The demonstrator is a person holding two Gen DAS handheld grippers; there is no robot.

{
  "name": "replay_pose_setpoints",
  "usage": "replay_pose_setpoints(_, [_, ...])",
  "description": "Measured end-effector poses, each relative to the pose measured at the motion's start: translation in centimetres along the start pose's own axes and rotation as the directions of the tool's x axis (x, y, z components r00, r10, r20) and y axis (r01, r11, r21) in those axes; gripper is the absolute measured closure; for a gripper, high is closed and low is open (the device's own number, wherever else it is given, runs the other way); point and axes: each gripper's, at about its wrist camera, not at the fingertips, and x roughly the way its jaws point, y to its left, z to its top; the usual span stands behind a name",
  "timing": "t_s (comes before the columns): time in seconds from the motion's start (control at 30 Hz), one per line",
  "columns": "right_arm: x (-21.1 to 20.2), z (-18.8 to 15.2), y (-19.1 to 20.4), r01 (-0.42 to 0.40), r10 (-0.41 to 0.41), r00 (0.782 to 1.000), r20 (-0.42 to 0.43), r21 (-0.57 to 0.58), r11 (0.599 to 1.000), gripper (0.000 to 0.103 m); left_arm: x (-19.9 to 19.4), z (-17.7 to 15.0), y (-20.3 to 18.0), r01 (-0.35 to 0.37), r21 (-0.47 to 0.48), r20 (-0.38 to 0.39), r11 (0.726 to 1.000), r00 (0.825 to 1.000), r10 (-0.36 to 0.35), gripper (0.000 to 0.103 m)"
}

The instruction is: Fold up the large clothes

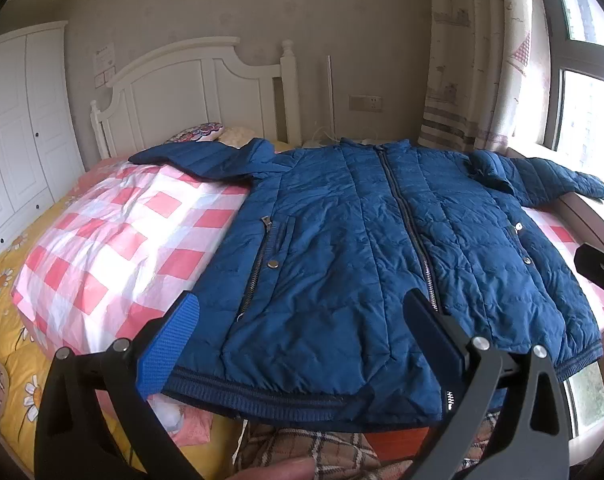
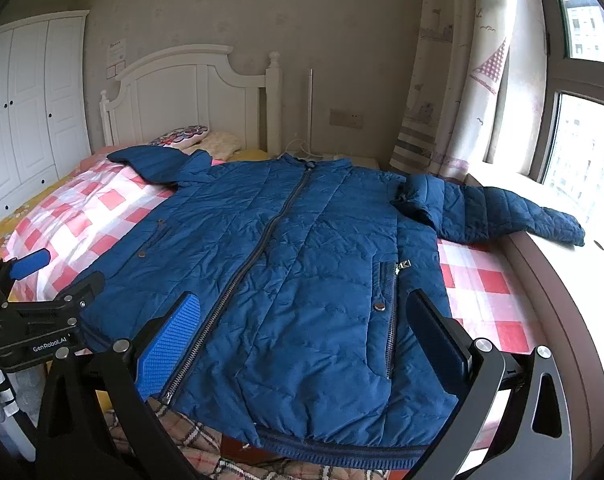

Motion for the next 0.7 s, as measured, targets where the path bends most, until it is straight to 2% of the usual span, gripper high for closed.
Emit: replay_pose_setpoints(0.7, [0.12, -0.18, 0.31, -0.014, 0.014, 1.0, -0.009, 0.002, 1.0, 0.004, -0.12, -0.06, -0.11, 0.001, 0.002, 0.004, 1.0, 1.0, -0.001, 0.002])
